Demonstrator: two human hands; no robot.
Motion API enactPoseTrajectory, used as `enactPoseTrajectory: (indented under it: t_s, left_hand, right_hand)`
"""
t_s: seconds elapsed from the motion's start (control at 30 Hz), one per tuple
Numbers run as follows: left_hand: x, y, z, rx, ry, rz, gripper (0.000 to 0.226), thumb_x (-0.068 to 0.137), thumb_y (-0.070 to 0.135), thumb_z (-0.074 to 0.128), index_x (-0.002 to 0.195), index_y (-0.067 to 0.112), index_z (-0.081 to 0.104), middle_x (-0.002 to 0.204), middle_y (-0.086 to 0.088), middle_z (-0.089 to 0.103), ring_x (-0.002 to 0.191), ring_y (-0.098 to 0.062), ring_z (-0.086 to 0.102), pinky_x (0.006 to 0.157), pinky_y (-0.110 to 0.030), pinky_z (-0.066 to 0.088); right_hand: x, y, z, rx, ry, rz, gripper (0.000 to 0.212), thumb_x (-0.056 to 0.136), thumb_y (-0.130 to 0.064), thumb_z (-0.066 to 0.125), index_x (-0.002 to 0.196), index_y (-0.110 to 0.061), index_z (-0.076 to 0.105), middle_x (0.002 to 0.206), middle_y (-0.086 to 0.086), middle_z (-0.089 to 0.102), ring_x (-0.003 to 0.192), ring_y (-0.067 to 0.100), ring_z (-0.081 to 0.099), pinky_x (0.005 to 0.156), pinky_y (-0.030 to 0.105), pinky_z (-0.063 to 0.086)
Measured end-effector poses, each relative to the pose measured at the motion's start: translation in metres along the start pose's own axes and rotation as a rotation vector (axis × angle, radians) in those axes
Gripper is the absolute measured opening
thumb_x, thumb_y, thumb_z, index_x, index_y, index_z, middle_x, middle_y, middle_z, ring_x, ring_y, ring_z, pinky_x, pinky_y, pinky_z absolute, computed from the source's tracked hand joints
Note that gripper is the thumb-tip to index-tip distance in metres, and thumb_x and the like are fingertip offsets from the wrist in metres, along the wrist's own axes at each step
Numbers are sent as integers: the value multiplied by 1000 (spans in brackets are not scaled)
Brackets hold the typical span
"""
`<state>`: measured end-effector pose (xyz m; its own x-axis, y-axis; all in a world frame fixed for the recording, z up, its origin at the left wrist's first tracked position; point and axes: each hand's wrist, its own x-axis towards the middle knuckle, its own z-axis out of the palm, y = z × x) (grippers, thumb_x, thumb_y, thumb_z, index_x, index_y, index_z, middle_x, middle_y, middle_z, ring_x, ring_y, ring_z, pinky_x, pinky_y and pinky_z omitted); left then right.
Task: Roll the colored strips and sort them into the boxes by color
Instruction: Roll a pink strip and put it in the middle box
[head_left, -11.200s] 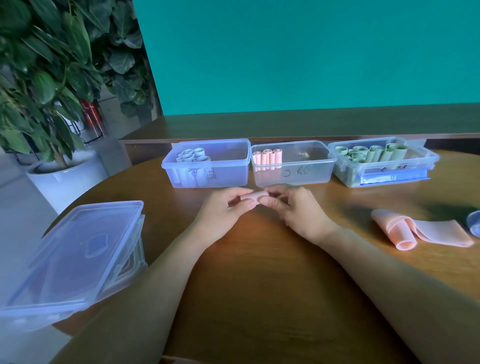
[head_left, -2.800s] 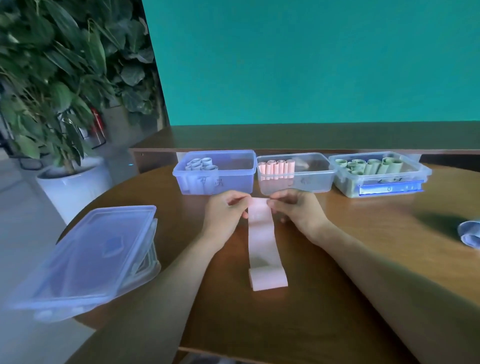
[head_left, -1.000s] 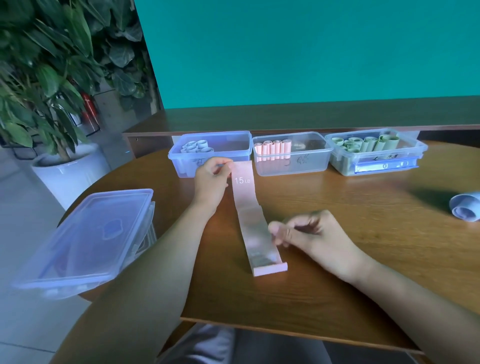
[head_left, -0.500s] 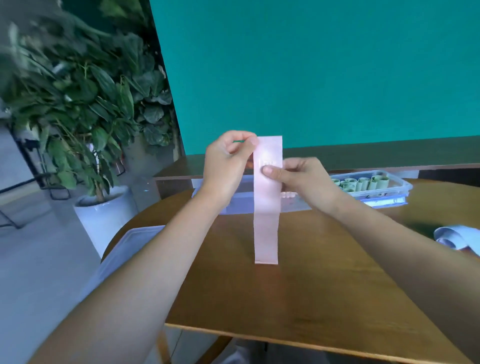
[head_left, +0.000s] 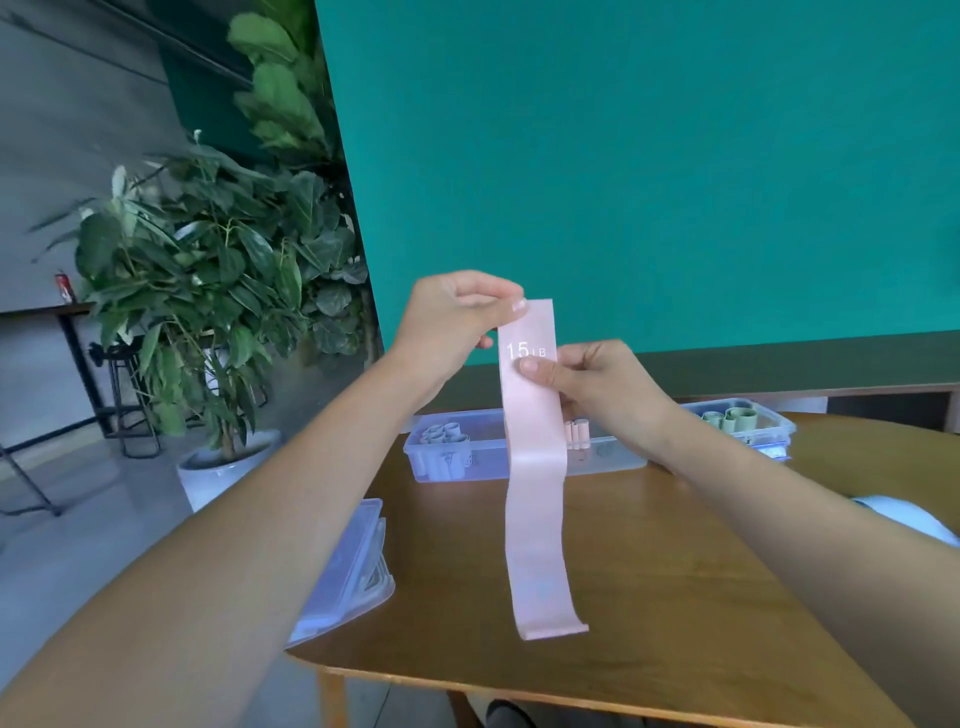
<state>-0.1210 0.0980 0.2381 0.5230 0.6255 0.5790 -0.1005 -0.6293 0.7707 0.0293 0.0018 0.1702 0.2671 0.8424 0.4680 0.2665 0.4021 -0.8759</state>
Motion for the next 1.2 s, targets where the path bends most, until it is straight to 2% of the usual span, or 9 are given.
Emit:
enactPoseTrajectory:
  t_s: [0.23,0.33,0.47,0.6,0.73,0.87,1.0,1.1,1.2]
  left_hand:
    - [-11,9,3,36,-168,-70,18,87,12,76,104,6,73,97,-12,77,82,-16,68,79,-33,55]
    - [-13,12,6,45,-119,-55,8,87,8,76,94,4,74,82,-7,74,70,-12,65,66,-25,54]
    - [-12,14,8,77,-28,-45,12,87,10,76,96,3,76,88,-8,76,68,-10,62,56,-17,48]
    - [-9,2,5,123,78,-48,11,87,16,77,95,9,77,89,-6,77,69,-11,62,53,-17,47]
    - [-8,-26,2,140,138,-115,7,86,17,79,90,12,78,85,-1,77,70,-18,66,48,-22,48]
    - [-5,-67,5,74,215,-194,9,86,13,79,92,7,75,88,-10,77,69,-21,69,55,-28,55]
    - [-4,-106,10,40,276,-259,8,83,13,81,89,11,75,82,-7,75,59,-20,69,72,-42,63]
    - [0,-130,12,37,342,-277,11,82,15,83,90,13,76,83,-4,74,53,-11,67,74,-44,63]
    - [4,-147,13,19,387,-284,9,81,13,83,87,12,76,81,-5,74,54,-11,67,72,-43,63]
  right_hand:
    - [-11,-9,-3,3,13,-9,25,93,-23,73,98,2,76,91,14,78,75,22,73,68,32,59]
    - [-15,-5,-3,-24,-38,20,21,91,-19,75,102,-2,77,90,9,79,75,16,73,64,25,57]
    - [-32,19,6,-43,-80,99,11,89,-10,75,99,-5,78,82,-5,78,71,7,71,61,23,55]
    - [-55,47,12,-44,-83,172,17,89,-24,75,98,-10,79,94,-5,79,86,14,76,70,31,60]
    - [-78,67,13,21,-104,237,21,90,-21,74,105,-6,78,99,0,79,90,20,76,68,27,60]
    - [-92,92,11,22,-114,314,14,89,-21,75,98,-11,79,101,1,79,93,21,76,77,38,62]
    - [-98,111,7,1,-125,387,15,88,-21,77,98,-10,80,98,-2,79,91,17,76,73,32,60]
    - [-101,124,5,-28,-149,413,16,87,-19,78,98,-8,80,92,-4,78,83,14,75,64,27,60]
    - [-104,134,0,-21,-176,479,22,86,-18,80,103,-5,78,98,3,79,87,20,76,67,28,62]
